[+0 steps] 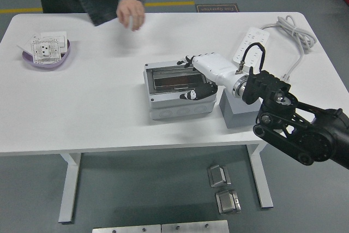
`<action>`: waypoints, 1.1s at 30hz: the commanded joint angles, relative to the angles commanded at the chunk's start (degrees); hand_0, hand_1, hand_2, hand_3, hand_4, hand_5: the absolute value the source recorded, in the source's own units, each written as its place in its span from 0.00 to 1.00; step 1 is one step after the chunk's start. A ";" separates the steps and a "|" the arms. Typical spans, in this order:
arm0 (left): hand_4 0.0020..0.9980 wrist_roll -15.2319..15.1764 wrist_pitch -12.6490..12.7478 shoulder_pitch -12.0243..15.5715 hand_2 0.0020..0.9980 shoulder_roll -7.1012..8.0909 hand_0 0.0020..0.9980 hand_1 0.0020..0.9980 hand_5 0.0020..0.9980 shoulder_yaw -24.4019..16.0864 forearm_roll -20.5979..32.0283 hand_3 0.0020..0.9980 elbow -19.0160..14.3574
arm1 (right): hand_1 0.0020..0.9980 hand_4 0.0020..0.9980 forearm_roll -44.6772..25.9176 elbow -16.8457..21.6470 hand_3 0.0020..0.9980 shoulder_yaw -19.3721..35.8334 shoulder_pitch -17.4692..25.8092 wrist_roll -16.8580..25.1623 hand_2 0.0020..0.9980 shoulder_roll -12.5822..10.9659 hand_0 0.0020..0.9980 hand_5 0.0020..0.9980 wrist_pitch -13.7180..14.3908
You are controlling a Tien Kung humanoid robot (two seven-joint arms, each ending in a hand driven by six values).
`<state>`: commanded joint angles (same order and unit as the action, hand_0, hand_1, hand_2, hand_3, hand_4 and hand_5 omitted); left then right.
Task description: Pick up the cylinder from the cube,place it in the box,flap close box
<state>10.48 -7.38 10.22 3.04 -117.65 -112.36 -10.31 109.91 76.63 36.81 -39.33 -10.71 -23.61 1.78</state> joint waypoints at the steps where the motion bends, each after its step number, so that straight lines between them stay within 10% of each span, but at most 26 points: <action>1: 0.49 -0.03 -0.06 0.19 0.56 -0.04 0.66 0.65 0.04 -0.74 -0.66 0.59 0.00 | 0.65 0.97 0.98 1.27 0.84 1.94 1.43 -0.49 0.73 -0.73 0.71 0.44 -0.42; 9: 0.49 -0.24 -0.23 0.87 0.56 -0.30 0.66 0.65 0.04 -3.18 -2.87 0.59 0.00 | 0.64 0.97 -0.92 5.93 0.84 18.77 12.68 3.78 0.72 1.70 0.70 0.44 4.23; 19: 0.49 -0.36 0.00 0.69 0.56 -0.42 0.66 0.65 0.04 -2.06 -1.62 0.59 0.00 | 0.65 0.98 -14.42 -2.59 0.78 37.71 24.33 16.72 0.71 6.59 0.70 0.52 14.20; 33: 0.49 -1.03 0.98 0.74 0.56 0.43 0.66 0.65 0.04 2.44 5.62 0.59 0.00 | 0.65 0.98 -40.32 -8.47 0.74 44.08 28.23 32.60 0.70 9.88 0.70 0.67 13.68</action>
<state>9.45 -6.40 10.96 3.47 -115.21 -106.75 -10.31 69.59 68.16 80.90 -11.10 21.89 -13.73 15.46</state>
